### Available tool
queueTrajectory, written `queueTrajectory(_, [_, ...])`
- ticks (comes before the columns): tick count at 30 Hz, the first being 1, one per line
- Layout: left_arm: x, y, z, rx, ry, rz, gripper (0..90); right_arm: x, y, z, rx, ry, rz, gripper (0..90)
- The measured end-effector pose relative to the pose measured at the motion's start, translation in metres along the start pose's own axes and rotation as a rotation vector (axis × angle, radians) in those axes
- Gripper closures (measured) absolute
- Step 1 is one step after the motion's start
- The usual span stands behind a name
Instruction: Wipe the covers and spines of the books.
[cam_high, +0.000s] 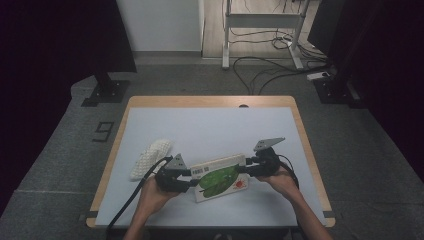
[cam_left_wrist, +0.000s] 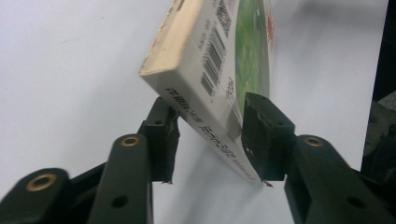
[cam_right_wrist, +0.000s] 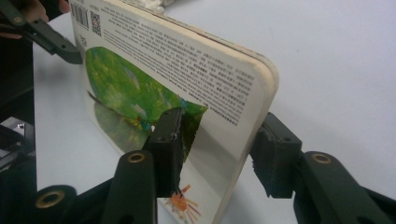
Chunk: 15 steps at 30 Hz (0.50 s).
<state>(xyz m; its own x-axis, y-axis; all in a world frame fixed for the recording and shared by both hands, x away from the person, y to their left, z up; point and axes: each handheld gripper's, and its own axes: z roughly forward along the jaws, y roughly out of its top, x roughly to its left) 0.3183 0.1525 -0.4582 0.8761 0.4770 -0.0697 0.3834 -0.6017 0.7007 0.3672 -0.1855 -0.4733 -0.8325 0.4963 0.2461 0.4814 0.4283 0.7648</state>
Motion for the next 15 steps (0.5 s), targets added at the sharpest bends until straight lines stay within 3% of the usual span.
queueTrajectory(8, [0.010,0.007,-0.009,0.002,0.026,-0.014,65.6,0.004,0.006,-0.002,-0.020,-0.011,-0.006,60.5])
queueTrajectory(15, [0.018,0.010,-0.012,-0.005,0.053,-0.016,66.1,0.007,0.009,-0.001,-0.029,-0.018,-0.021,62.9])
